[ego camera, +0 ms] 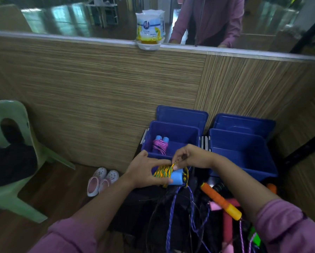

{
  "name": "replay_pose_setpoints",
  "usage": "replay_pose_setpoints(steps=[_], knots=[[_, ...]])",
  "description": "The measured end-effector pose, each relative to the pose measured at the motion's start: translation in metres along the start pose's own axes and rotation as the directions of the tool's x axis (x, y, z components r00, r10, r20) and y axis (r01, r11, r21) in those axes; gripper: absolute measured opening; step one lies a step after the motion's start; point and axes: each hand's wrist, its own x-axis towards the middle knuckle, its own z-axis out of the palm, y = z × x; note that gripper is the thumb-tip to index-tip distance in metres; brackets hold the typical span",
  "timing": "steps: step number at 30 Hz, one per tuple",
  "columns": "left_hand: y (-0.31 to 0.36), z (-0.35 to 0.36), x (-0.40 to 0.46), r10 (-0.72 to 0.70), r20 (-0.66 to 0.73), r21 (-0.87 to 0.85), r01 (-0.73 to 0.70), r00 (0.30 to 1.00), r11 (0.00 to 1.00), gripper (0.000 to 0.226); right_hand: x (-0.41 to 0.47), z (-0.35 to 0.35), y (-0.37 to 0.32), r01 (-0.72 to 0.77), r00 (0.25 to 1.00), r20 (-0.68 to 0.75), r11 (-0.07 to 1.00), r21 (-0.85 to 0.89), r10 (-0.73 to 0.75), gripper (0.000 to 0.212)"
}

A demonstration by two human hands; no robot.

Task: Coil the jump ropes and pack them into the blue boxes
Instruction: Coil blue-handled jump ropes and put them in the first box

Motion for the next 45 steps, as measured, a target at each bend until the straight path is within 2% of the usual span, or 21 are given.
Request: replay_pose_setpoints(steps=[5, 8, 11, 14, 16, 18, 20, 21, 23, 25, 29, 31, 33, 36, 39, 42, 45], knots=[[-0.006, 0.002, 0.001, -0.069, -0.027, -0.078, 0.067, 0.997, 0.995, 0.079, 0.004, 0.002, 0.009, 0.005, 0.998, -0.067, 0.996, 0.091, 0.001, 0.019], [-0.005, -0.001, 0.0, -0.12, -0.016, -0.162, 0.116, 0.993, 0.98, 0.061, 0.004, 0.001, 0.015, 0.021, 0.994, -0.112, 0.994, 0.109, -0.008, 0.014], [-0.005, -0.001, 0.001, -0.188, 0.001, -0.252, 0.182, 0.982, 0.95, 0.054, 0.002, 0.004, 0.021, -0.053, 0.988, -0.126, 0.952, 0.302, 0.094, 0.017], [-0.011, 0.005, 0.004, -0.258, -0.004, -0.309, 0.244, 0.966, 0.919, 0.046, 0.005, 0.013, 0.032, -0.122, 0.958, -0.201, 0.922, 0.367, 0.207, 0.025], [-0.018, 0.012, 0.006, -0.312, 0.001, -0.371, 0.29, 0.95, 0.882, 0.039, 0.004, 0.022, 0.038, -0.148, 0.949, -0.188, 0.884, 0.444, 0.254, 0.021], [-0.024, 0.02, 0.007, -0.348, 0.038, -0.464, 0.325, 0.937, 0.824, 0.042, 0.003, 0.032, 0.045, -0.167, 0.946, -0.161, 0.845, 0.507, 0.283, 0.019], [-0.027, 0.026, 0.008, -0.359, 0.062, -0.518, 0.338, 0.931, 0.786, 0.048, 0.002, 0.042, 0.055, -0.233, 0.933, -0.134, 0.844, 0.483, 0.335, 0.026], [-0.028, 0.028, 0.008, -0.36, 0.068, -0.525, 0.34, 0.93, 0.78, 0.048, 0.001, 0.047, 0.061, -0.274, 0.929, -0.119, 0.868, 0.414, 0.35, 0.03], [-0.029, 0.03, 0.009, -0.367, 0.086, -0.519, 0.356, 0.926, 0.777, 0.048, -0.002, 0.057, 0.073, -0.33, 0.933, -0.105, 0.935, 0.128, 0.343, 0.031], [-0.029, 0.031, 0.009, -0.371, 0.096, -0.534, 0.362, 0.924, 0.764, 0.051, -0.005, 0.064, 0.08, -0.338, 0.936, -0.124, 0.939, -0.058, 0.329, 0.014], [-0.028, 0.03, 0.01, -0.406, 0.084, -0.545, 0.383, 0.91, 0.746, 0.049, -0.008, 0.063, 0.085, -0.346, 0.911, -0.242, 0.938, -0.003, 0.335, 0.013], [-0.033, 0.031, 0.01, -0.427, 0.08, -0.573, 0.392, 0.901, 0.72, 0.054, -0.012, 0.055, 0.087, -0.33, 0.9, -0.294, 0.944, 0.022, 0.321, 0.023], [-0.037, 0.033, 0.009, -0.445, 0.085, -0.56, 0.412, 0.891, 0.719, 0.049, -0.016, 0.047, 0.087, -0.333, 0.877, -0.351, 0.941, 0.053, 0.33, 0.031], [-0.035, 0.032, 0.004, -0.457, 0.095, -0.564, 0.426, 0.884, 0.707, 0.038, -0.019, 0.038, 0.09, -0.375, 0.792, -0.5, 0.925, 0.055, 0.351, 0.031], [-0.042, 0.029, -0.004, -0.481, 0.103, -0.59, 0.442, 0.871, 0.675, 0.041, -0.027, 0.026, 0.099, -0.405, 0.692, -0.607, 0.906, 0.123, 0.391, 0.027], [-0.052, 0.023, -0.013, -0.517, 0.111, -0.503, 0.497, 0.849, 0.707, 0.04, -0.045, 0.014, 0.107, -0.447, 0.595, -0.664, 0.873, 0.194, 0.453, 0.027], [-0.052, 0.015, -0.018, -0.536, 0.126, -0.466, 0.527, 0.835, 0.711, 0.035, -0.052, 0.014, 0.11, -0.47, 0.606, -0.643, 0.863, 0.186, 0.468, 0.025]])
